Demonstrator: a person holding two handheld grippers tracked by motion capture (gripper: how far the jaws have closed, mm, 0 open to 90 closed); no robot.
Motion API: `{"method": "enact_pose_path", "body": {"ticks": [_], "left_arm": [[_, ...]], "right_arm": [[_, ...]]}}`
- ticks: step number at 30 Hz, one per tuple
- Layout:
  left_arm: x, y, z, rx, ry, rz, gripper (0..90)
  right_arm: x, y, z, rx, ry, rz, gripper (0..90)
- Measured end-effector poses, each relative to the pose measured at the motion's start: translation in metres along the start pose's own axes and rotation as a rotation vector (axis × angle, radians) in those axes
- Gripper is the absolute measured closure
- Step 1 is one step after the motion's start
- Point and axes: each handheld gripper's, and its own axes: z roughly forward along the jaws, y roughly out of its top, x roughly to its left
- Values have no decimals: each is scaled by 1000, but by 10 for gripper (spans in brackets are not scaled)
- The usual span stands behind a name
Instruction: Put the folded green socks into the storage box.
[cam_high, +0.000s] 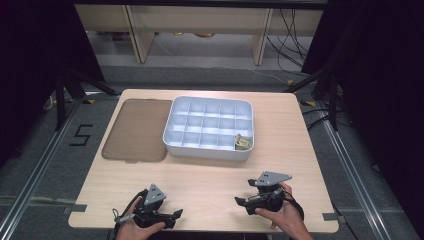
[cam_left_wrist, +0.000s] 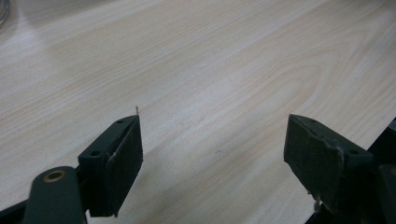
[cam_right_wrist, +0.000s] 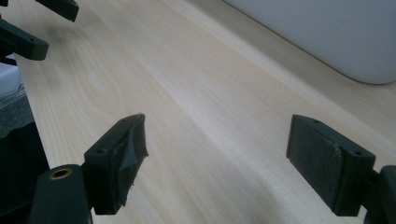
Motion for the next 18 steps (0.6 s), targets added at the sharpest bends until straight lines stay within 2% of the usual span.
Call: {"method": "enact_pose_path", "body": {"ticks": [1,6,7,9,10,12,18], "left_arm": [[0,0,0,5,1,6,192],[0,0,0,12,2,8,192],[-1,0,0,10,-4,-11,192],[-1,0,0,11,-6,-11,192],[-1,0,0,14,-2,-8,192],[-1,0,0,11,-5,-12,192],[-1,-1,0,13,-2,-17,192]], "right_arm": [[1,-2,-1,0,1,-14,201],[4,-7,-2,10,4,-11,190],[5,-8,-2,16,8,-7,186],[7,-10,-2,16,13,-17,177],[10,-13,-3,10,0,-21,173],[11,-14,-4,19,7,-12,172],[18,-24,-6,39,17,-23,168]]}}
